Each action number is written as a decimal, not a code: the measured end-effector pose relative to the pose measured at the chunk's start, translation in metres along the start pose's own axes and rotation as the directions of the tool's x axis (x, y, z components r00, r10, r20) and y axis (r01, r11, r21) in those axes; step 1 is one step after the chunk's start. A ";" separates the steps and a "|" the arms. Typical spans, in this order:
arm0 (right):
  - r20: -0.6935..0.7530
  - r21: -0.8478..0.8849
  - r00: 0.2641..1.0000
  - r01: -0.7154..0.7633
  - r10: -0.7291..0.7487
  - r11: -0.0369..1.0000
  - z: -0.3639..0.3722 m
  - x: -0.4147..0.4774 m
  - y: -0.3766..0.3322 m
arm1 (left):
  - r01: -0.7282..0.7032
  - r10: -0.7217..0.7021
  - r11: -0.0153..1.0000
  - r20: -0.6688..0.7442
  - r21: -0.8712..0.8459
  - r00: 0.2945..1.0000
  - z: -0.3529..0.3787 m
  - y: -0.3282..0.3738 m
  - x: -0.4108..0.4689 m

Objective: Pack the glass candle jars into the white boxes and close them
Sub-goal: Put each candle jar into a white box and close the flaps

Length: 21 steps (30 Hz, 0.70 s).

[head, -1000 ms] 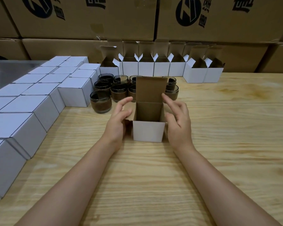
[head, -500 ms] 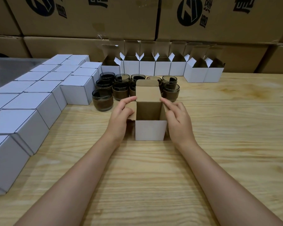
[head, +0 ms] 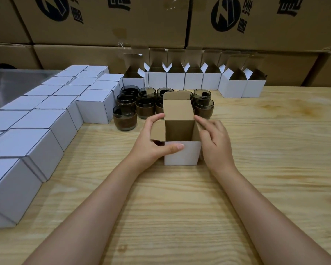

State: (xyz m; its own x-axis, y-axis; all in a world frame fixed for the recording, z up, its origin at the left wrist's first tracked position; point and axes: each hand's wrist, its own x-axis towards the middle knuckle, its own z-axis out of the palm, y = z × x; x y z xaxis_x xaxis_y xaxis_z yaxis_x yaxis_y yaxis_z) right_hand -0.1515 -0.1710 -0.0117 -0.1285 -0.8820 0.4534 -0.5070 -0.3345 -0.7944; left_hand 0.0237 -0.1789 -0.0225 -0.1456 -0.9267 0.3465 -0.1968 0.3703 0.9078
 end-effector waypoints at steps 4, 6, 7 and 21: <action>-0.186 -0.172 0.975 0.090 -0.122 0.981 -0.004 0.001 -0.023 | 0.001 -0.001 1.000 0.005 -0.009 1.000 -0.001 -0.001 0.001; -0.240 -0.259 0.929 0.219 -0.282 0.941 -0.004 0.009 -0.041 | 0.002 -0.002 1.000 0.004 -0.006 1.000 -0.001 -0.001 0.001; -0.205 -0.259 0.916 0.288 -0.344 0.922 -0.001 0.017 -0.052 | 0.000 0.000 1.000 0.005 -0.013 1.000 -0.002 -0.001 0.001; 0.715 -0.382 0.689 0.248 0.115 0.890 0.127 0.104 -0.094 | 0.015 -0.010 0.993 0.045 -0.114 0.999 0.001 -0.014 0.007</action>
State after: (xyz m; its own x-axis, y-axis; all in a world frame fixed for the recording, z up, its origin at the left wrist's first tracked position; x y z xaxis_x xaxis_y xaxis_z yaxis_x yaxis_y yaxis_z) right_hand -0.0091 -0.2729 0.0590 0.4627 -0.8839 -0.0681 -0.8089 -0.3895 -0.4405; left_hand 0.0245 -0.1909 -0.0332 -0.1868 -0.9265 0.3266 -0.0869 0.3467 0.9339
